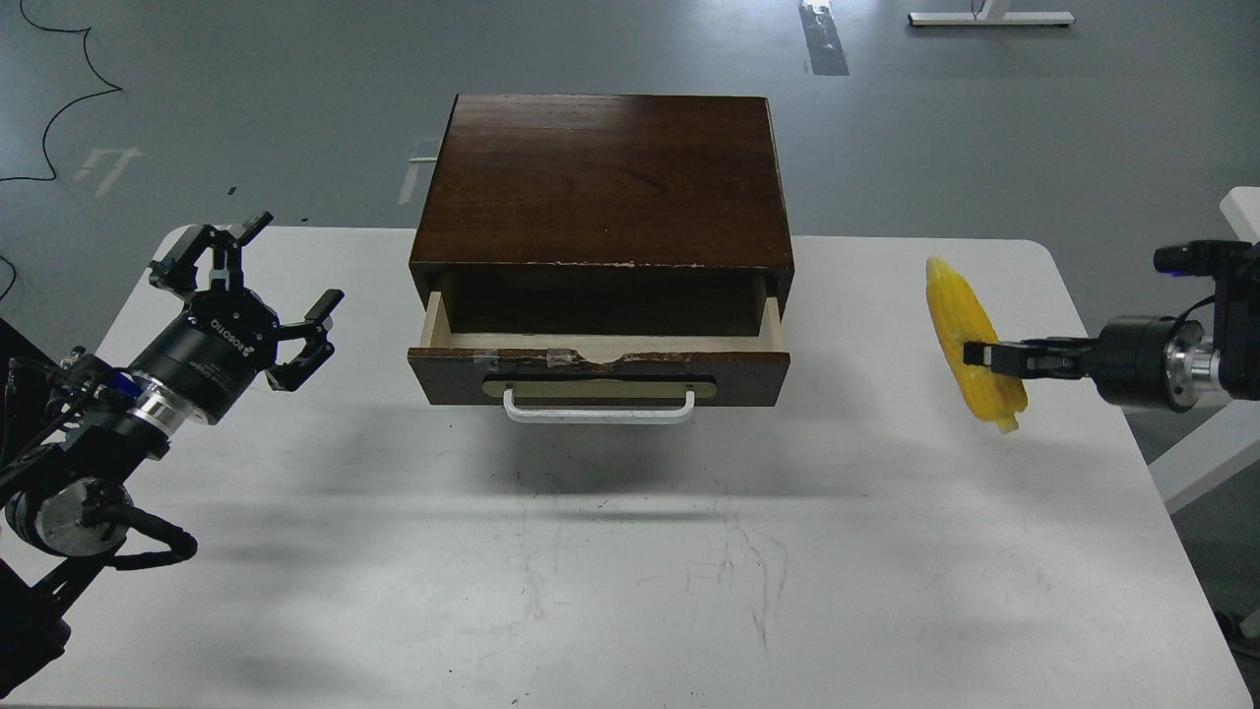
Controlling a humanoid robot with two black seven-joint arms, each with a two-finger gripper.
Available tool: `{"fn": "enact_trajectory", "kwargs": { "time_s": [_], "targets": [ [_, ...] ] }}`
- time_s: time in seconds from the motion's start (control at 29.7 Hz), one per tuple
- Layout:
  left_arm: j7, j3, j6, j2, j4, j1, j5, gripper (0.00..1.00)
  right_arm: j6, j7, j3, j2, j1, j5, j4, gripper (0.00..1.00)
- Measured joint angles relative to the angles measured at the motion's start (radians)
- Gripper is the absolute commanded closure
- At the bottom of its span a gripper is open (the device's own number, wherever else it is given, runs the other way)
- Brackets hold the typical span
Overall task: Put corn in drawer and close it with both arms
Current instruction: 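Lift the corn with the right gripper and carry it over the drawer, then lower the corn into the open drawer and open the right gripper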
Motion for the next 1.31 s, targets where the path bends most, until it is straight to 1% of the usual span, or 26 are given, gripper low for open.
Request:
{"fn": "enact_trajectory", "kwargs": {
  "time_s": [0.13, 0.24, 0.37, 0.51, 0.67, 0.81, 1.15, 1.18, 1.21, 1.25, 1.28, 1.31],
  "targets": [
    [0.0, 0.0, 0.0, 0.001, 0.0, -0.002, 0.0, 0.0, 0.018, 0.0, -0.126, 0.083, 0.212, 0.013, 0.001, 1.0],
    [0.0, 0.0, 0.0, 0.003, 0.0, -0.002, 0.0, 0.0, 0.02, 0.0, -0.252, 0.189, 0.382, 0.03, 0.002, 1.0],
    [0.0, -0.001, 0.0, 0.003, 0.0, -0.001, 0.0, 0.0, 0.02, 0.0, -0.346, 0.311, 0.524, 0.042, 0.022, 1.0],
    [0.0, -0.002, 0.0, 0.004, 0.0, -0.001, 0.0, 0.0, 0.02, 0.0, -0.404, 0.424, 0.617, 0.042, 0.072, 1.0],
    [0.0, -0.004, 0.0, 0.01, -0.002, -0.001, 0.0, 0.0, 0.014, 0.0, -0.461, 0.523, 0.667, 0.016, 0.116, 1.0],
    [-0.001, -0.005, 0.0, 0.017, -0.003, -0.001, 0.0, 0.0, -0.001, 0.0, -0.486, 0.587, 0.682, -0.063, 0.12, 1.0],
    [-0.001, -0.009, 0.0, 0.022, -0.004, -0.001, 0.0, 0.0, -0.152, 0.0, -0.628, 0.669, 0.692, -0.171, 0.119, 1.0],
    [-0.001, -0.012, 0.0, 0.022, -0.004, -0.001, 0.0, 0.0, -0.16, 0.0, -0.637, 0.674, 0.692, -0.175, 0.118, 0.99],
    [-0.001, -0.014, 0.0, 0.022, -0.004, -0.001, 0.0, 0.0, -0.165, 0.0, -0.643, 0.678, 0.692, -0.177, 0.116, 0.92],
    [-0.001, -0.015, 0.0, 0.022, -0.004, -0.001, 0.0, 0.0, -0.168, 0.0, -0.645, 0.681, 0.692, -0.178, 0.115, 0.88],
    [-0.001, -0.016, 0.0, 0.022, -0.004, -0.001, 0.0, 0.0, -0.17, 0.0, -0.647, 0.684, 0.692, -0.178, 0.115, 0.88],
    [-0.001, -0.017, 0.0, 0.022, -0.004, -0.001, 0.0, 0.0, -0.171, 0.0, -0.647, 0.688, 0.692, -0.178, 0.115, 0.81]
  ]
}}
